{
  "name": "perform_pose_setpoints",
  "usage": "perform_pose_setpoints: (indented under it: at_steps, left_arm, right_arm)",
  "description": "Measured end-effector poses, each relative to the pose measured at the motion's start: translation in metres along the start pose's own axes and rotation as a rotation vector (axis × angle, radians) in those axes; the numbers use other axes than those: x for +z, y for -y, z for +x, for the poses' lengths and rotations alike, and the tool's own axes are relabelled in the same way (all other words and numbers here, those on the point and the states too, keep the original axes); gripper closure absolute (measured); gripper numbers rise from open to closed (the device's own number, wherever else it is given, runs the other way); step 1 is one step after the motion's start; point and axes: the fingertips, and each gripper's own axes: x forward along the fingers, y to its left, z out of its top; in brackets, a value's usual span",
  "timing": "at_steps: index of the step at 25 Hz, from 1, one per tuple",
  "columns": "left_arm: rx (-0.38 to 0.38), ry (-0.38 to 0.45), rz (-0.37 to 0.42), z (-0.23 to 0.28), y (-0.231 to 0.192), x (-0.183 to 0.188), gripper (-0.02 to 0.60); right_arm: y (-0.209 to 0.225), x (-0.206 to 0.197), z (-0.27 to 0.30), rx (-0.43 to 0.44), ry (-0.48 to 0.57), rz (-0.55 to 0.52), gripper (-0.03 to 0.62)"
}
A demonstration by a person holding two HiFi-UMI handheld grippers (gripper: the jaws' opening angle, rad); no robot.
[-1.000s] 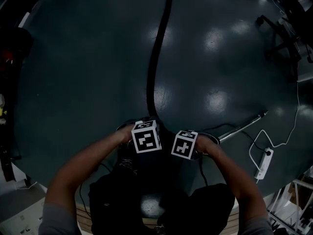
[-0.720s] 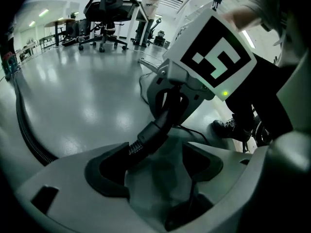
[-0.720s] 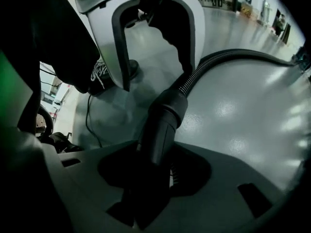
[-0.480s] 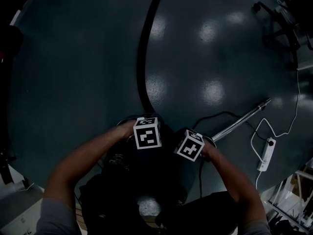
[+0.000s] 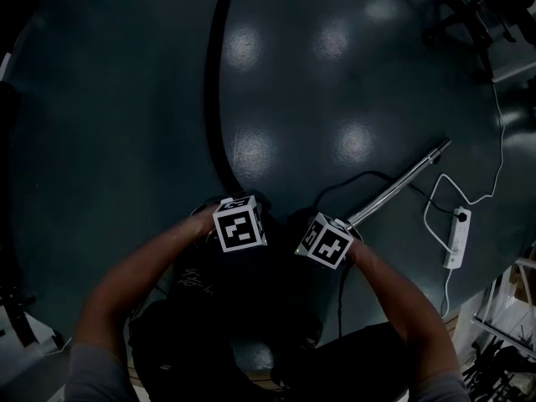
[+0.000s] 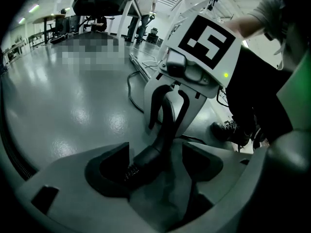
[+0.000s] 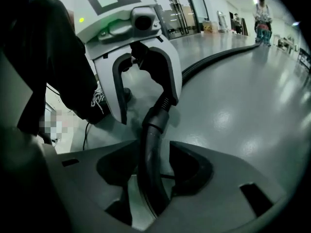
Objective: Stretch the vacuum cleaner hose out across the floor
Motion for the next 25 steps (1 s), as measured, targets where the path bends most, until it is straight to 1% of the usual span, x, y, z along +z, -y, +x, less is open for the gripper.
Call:
perform_pose_setpoints:
  at_steps: [2,3,4,7,8,10,11,12,13,16,19,21,23,25]
  left_arm:
    - [0.003,0.013,-0.005,0.000,-0.003,0.005,0.232]
    - [0.007,0.022,-0.010,-0.002,-0.004,0.009,0.243]
    - [0.018,0.032,-0.014,-0.004,-0.006,0.012,0.268]
    - [0.089,0.067,-0.002,-0.015,-0.017,0.024,0.385]
    - [0.121,0.082,0.005,-0.020,-0.022,0.029,0.437]
    - [0.177,0.115,0.003,-0.035,-0.028,0.042,0.560]
    - [0.194,0.124,-0.006,-0.044,-0.027,0.047,0.574]
    - [0.206,0.127,-0.015,-0.054,-0.024,0.052,0.574]
    - [0.214,0.127,-0.023,-0.066,-0.021,0.057,0.574]
    - [0.239,0.132,-0.043,-0.107,-0.008,0.074,0.574]
    - [0.259,0.126,-0.029,-0.147,0.015,0.104,0.574]
    - [0.254,0.120,-0.011,-0.175,0.037,0.130,0.574]
    - [0.243,0.124,-0.005,-0.209,0.060,0.157,0.574]
    - [0.241,0.148,-0.023,-0.254,0.082,0.187,0.574]
  right_arm:
    - [0.009,-0.005,-0.009,-0.027,0.004,0.034,0.422]
    - [0.015,-0.007,-0.014,-0.044,-0.002,0.049,0.422]
    - [0.020,-0.010,-0.020,-0.061,-0.009,0.057,0.422]
    - [0.032,-0.015,-0.042,-0.108,-0.015,0.028,0.424]
    - [0.038,-0.017,-0.052,-0.139,-0.014,0.011,0.426]
    - [0.053,-0.023,-0.075,-0.250,-0.023,-0.020,0.516]
    - [0.059,-0.026,-0.088,-0.310,-0.031,-0.039,0.573]
    - [0.060,-0.029,-0.101,-0.355,-0.036,-0.053,0.588]
    - [0.058,-0.031,-0.115,-0.384,-0.032,-0.060,0.588]
    - [0.043,-0.023,-0.163,-0.417,0.030,-0.040,0.588]
    - [0.026,0.000,-0.221,-0.423,0.159,0.025,0.588]
    - [0.012,0.022,-0.263,-0.416,0.264,0.102,0.588]
    - [-0.006,0.050,-0.312,-0.408,0.362,0.167,0.588]
    - [-0.026,0.083,-0.367,-0.413,0.445,0.197,0.588]
